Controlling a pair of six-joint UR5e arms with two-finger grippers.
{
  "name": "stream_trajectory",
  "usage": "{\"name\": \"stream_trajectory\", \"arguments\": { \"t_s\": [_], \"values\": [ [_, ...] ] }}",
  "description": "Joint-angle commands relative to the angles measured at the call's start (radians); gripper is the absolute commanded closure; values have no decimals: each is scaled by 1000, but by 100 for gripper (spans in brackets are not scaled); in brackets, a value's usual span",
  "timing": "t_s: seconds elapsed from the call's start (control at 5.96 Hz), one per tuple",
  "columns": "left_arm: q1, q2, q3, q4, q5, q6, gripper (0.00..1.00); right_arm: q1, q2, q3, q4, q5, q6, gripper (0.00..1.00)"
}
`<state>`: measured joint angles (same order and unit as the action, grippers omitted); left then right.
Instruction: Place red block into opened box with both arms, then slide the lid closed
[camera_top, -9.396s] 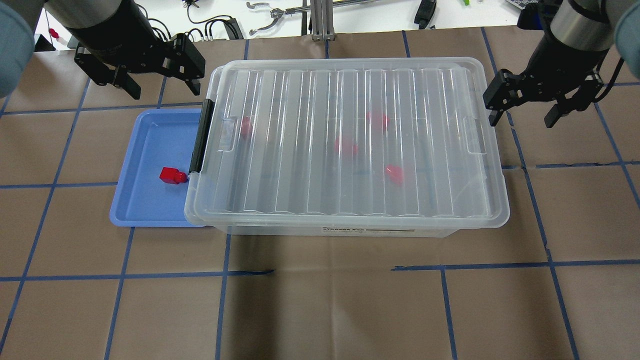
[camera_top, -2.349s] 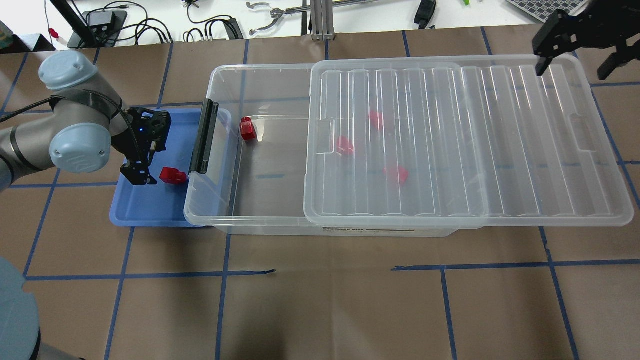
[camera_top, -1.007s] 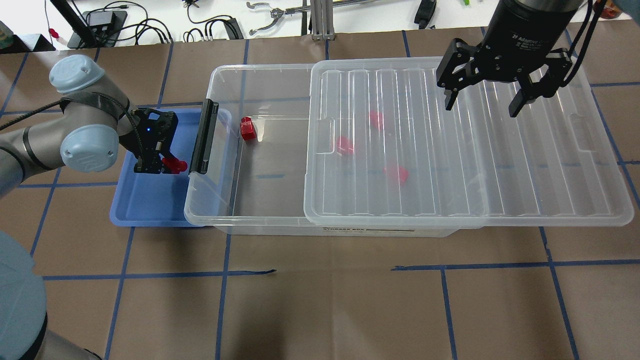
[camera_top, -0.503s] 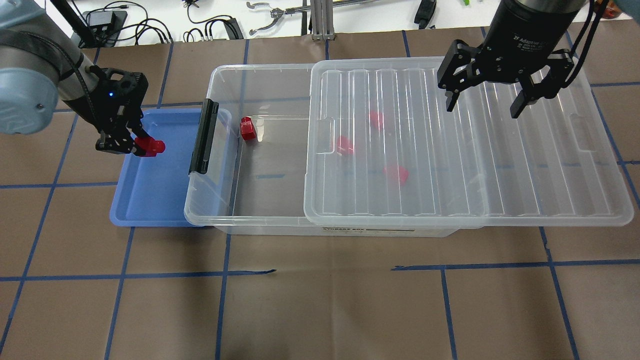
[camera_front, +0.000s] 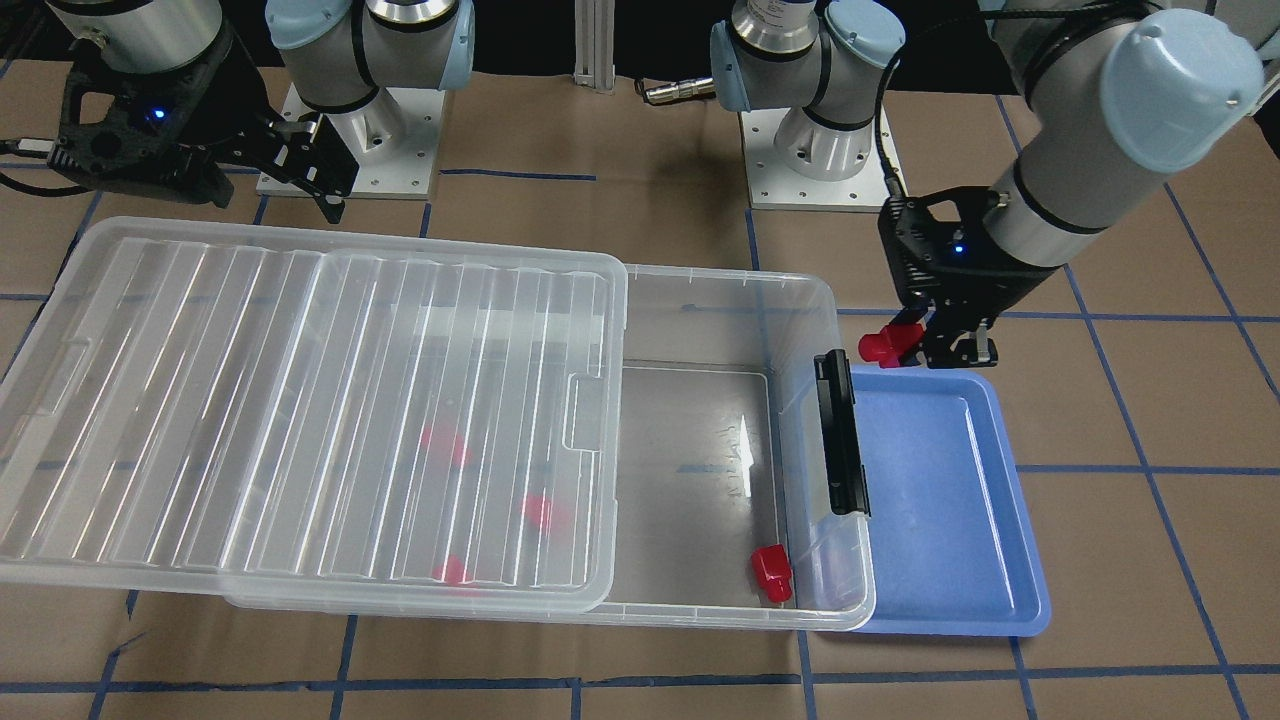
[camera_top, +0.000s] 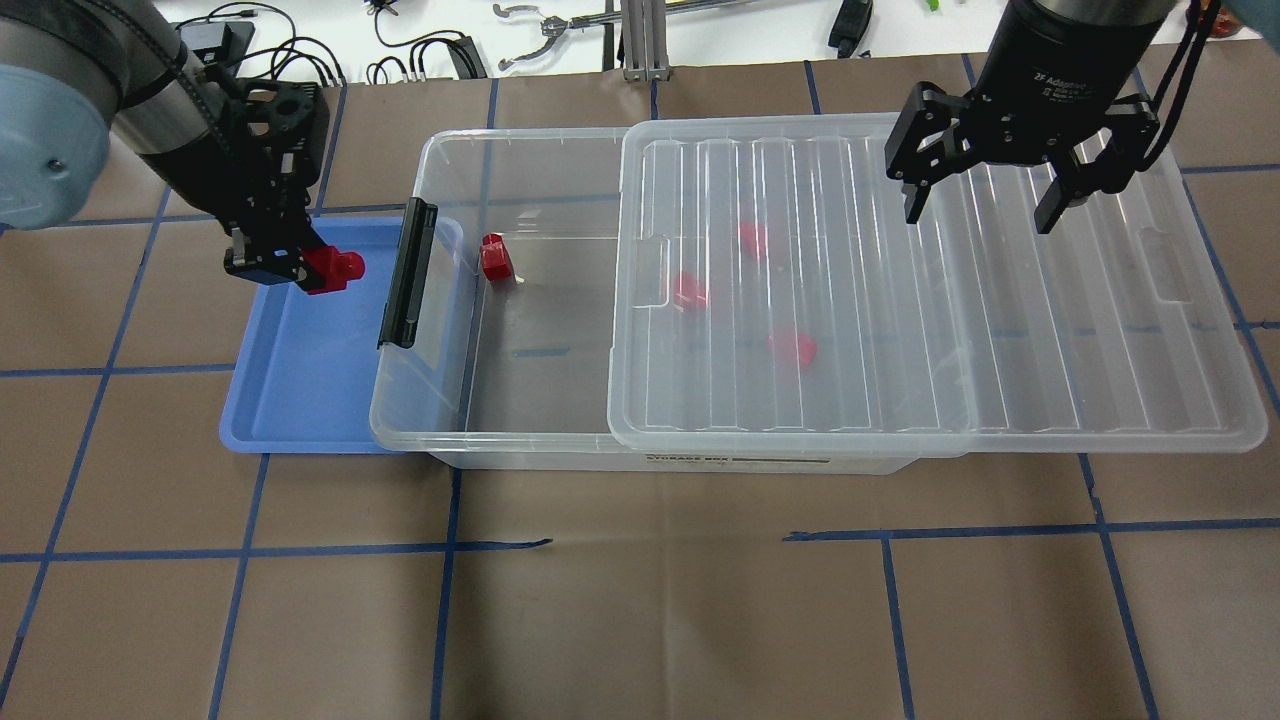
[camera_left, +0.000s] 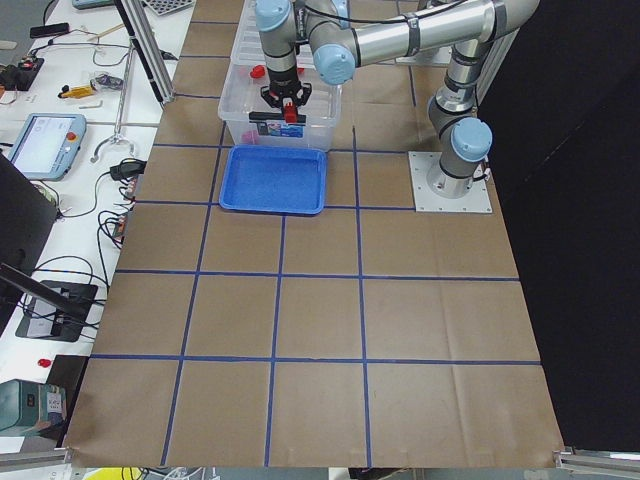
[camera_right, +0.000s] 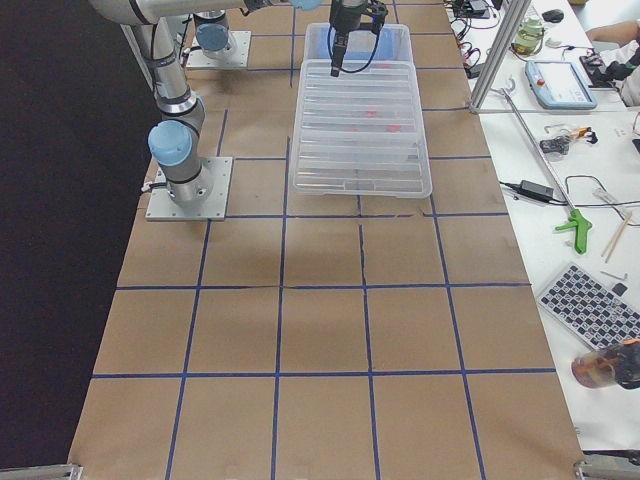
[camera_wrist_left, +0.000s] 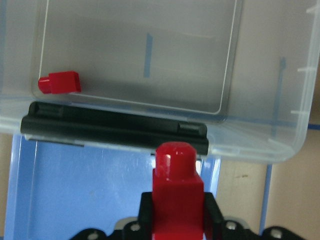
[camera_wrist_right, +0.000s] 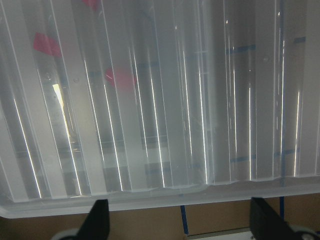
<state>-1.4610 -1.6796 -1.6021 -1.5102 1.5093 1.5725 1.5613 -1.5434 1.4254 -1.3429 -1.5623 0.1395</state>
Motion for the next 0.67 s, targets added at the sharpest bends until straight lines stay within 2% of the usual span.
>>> {"name": "stream_trajectory", "arguments": {
  "t_s": [0.0, 0.5],
  "values": [
    [-128, -32, 13, 8, -3, -194, 95, -1, 6, 1, -4, -4, -9, 0],
    [-211, -159, -35, 174, 0, -261, 95, -1, -1, 0, -1, -1, 3, 0]
  ]
}}
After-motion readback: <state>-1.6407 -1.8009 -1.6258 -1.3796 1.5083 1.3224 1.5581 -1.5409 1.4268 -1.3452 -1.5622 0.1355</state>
